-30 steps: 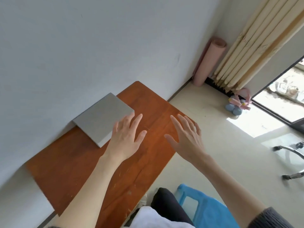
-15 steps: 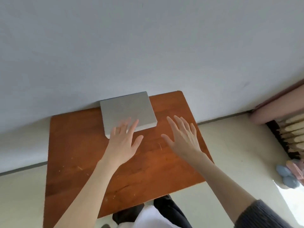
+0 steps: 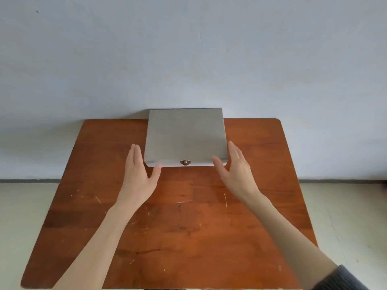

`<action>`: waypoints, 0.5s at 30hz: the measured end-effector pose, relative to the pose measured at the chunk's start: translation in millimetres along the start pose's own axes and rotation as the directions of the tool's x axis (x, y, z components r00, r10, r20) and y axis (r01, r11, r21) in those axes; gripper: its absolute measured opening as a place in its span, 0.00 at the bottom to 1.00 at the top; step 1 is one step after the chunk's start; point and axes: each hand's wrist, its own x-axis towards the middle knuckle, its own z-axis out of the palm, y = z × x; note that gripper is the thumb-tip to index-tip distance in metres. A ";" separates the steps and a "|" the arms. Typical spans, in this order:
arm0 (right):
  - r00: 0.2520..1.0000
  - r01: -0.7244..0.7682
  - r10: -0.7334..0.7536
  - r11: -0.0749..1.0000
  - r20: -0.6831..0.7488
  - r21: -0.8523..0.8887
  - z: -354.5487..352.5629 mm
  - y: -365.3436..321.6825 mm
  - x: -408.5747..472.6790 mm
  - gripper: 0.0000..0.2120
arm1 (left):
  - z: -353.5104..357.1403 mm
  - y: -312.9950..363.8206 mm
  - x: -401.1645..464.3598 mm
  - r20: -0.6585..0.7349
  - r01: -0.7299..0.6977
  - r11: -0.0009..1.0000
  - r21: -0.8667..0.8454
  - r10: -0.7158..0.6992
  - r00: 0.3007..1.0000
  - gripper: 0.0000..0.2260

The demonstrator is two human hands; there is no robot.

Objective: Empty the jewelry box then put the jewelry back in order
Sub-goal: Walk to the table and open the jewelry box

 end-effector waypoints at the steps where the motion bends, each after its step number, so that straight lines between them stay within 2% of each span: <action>1: 1.000 0.016 -0.016 0.999 -0.019 0.039 5.7 2.7 -0.2 0.32 | 5.1 -3.0 -0.7 -0.004 -0.001 0.998 -0.069 0.000 1.000 0.34; 3: 0.999 0.027 -0.022 0.993 -0.045 0.118 11.7 5.7 -1.1 0.30 | 15.0 -9.7 -4.1 -0.018 -0.030 0.983 -0.182 0.027 0.999 0.33; 7: 0.993 0.085 -0.069 0.979 -0.093 0.184 12.7 9.5 2.3 0.18 | 27.3 -21.9 -4.1 -0.072 -0.104 0.932 -0.348 0.084 0.994 0.31; 15: 0.974 0.133 -0.094 0.974 -0.204 0.184 38.9 23.3 -50.1 0.24 | 30.9 -50.8 -46.6 -0.133 -0.214 0.923 -0.321 0.180 0.975 0.29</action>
